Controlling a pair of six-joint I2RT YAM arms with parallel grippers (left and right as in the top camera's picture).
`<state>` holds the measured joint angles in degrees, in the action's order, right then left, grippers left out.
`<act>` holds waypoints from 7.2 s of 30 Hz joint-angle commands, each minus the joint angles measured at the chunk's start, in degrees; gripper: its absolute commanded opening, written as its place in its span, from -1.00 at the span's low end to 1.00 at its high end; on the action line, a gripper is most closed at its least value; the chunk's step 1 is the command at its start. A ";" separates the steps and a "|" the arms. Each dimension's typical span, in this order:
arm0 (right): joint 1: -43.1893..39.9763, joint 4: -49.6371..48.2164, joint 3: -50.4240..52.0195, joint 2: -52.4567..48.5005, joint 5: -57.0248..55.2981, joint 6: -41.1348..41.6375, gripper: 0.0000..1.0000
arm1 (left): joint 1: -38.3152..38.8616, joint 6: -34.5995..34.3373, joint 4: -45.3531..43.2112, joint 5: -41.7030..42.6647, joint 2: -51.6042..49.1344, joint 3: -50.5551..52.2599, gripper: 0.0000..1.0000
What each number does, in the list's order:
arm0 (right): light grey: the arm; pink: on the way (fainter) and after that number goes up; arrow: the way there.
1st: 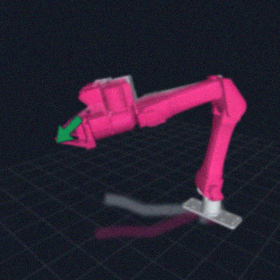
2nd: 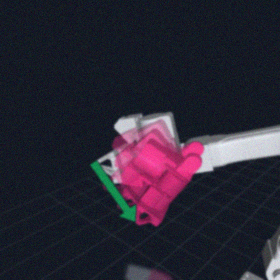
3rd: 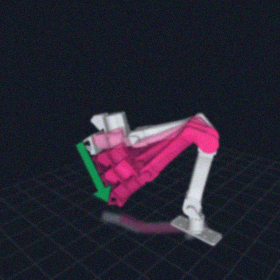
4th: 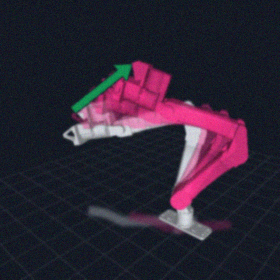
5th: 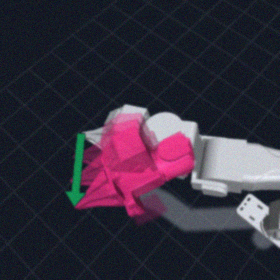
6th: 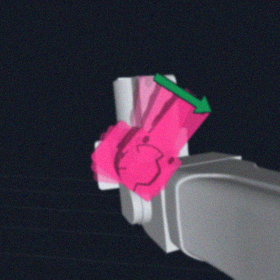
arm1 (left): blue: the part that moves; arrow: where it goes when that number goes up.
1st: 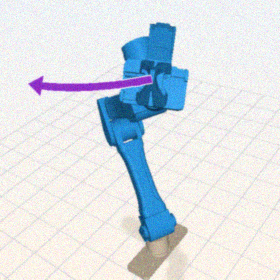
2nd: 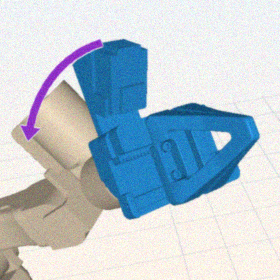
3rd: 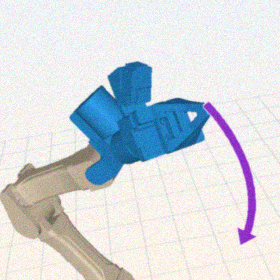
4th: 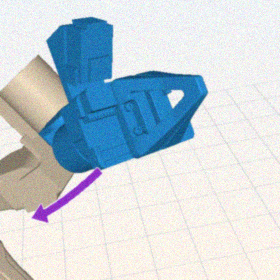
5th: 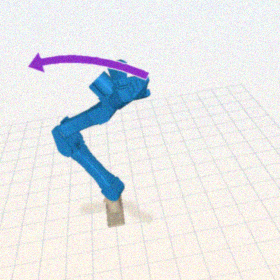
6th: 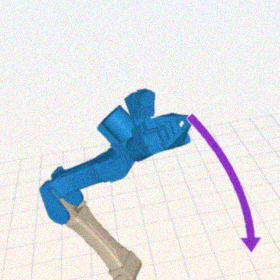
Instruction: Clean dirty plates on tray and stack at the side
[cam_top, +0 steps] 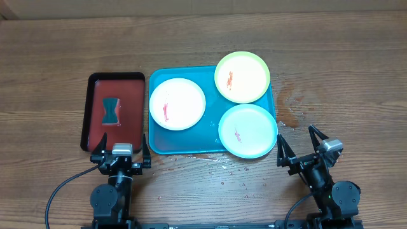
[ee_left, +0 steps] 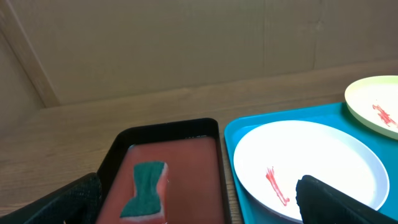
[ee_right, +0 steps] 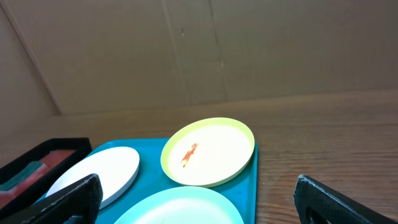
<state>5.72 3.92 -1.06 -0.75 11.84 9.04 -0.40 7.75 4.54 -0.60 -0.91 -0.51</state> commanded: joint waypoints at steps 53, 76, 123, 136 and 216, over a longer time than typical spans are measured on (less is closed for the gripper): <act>0.33 -0.37 0.61 0.26 0.26 0.33 1.00 | -0.33 0.83 -0.13 0.83 0.70 0.24 1.00; 0.33 -0.76 0.59 0.26 -4.09 -1.60 1.00 | -0.31 -1.07 -0.24 2.62 0.70 0.24 1.00; 0.28 45.48 -58.14 -39.15 8.02 -1.66 1.00 | -0.31 -8.63 68.37 20.35 -53.46 -71.63 0.99; 0.31 50.16 -68.02 -57.44 22.05 0.20 0.93 | -0.31 -8.66 68.72 25.94 -61.96 -71.60 1.00; 29.11 30.64 -86.27 -123.84 -11.78 26.56 -0.92 | -12.04 -9.73 73.46 -1.53 -105.55 -95.76 0.33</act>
<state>34.61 33.93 -87.77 -123.96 1.06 35.77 -10.17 -8.75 80.53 -8.49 -104.36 -98.10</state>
